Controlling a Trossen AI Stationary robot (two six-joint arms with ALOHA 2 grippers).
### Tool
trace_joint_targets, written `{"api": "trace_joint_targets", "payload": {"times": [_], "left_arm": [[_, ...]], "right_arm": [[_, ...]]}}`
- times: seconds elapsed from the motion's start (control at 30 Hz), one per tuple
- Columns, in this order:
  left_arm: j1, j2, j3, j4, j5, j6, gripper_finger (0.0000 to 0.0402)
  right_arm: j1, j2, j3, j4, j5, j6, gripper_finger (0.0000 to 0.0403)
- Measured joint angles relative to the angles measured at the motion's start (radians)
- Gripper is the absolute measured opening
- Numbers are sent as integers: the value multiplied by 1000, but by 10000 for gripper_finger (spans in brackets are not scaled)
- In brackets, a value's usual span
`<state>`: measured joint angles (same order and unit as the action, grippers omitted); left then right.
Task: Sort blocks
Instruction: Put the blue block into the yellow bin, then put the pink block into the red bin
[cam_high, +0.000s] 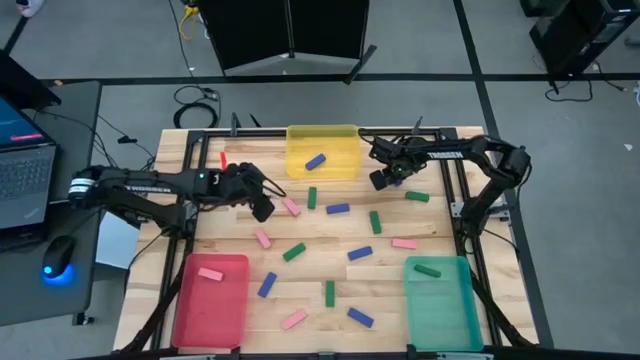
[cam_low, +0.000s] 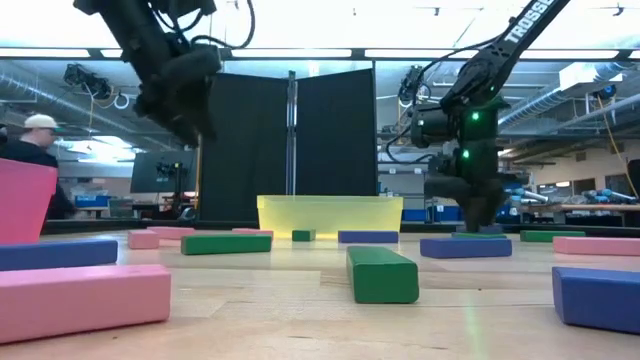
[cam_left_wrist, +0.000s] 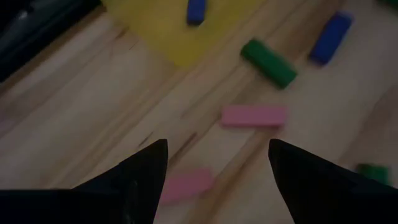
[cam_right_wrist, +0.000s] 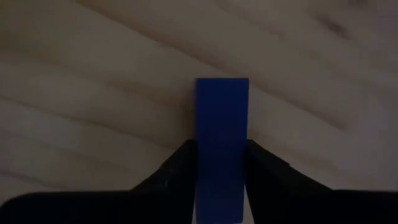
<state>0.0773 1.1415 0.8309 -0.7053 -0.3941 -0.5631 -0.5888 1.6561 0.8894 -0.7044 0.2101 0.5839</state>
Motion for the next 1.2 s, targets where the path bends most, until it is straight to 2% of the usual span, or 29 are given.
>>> {"api": "trace_joint_targets", "payload": {"times": [0.1, 0.23, 0.4, 0.5, 0.7, 0.77, 0.9, 1.0, 1.07, 1.2], "left_arm": [[30, 28, -1, -112, 25, 29, 286], [66, 84, -1, -163, 56, 94, 286], [106, 143, 0, -166, 117, 193, 286], [139, 152, 0, -174, 117, 240, 286], [194, 156, 0, -172, 119, 324, 286], [201, 156, 0, -172, 133, 360, 286], [201, 156, 0, -170, 181, 474, 286], [201, 171, 0, -163, 229, 571, 286], [201, 197, 0, -154, 237, 616, 286], [201, 279, 1, -132, 242, 649, 286]], "right_arm": [[26, -71, 1, 2, 53, 22, 112], [83, -202, 1, 18, 117, 49, 112], [186, -309, 2, 308, 118, -50, 112], [212, -277, 22, 501, 85, -134, 112], [179, -76, 158, 527, 49, -216, 112], [167, -37, 190, 526, 31, -244, 147], [151, -32, 199, 536, -30, -310, 282], [147, -73, 199, 547, -77, -327, 365], [149, -107, 200, 547, -90, -334, 387], [178, -169, 200, 550, -93, -350, 365]]}}
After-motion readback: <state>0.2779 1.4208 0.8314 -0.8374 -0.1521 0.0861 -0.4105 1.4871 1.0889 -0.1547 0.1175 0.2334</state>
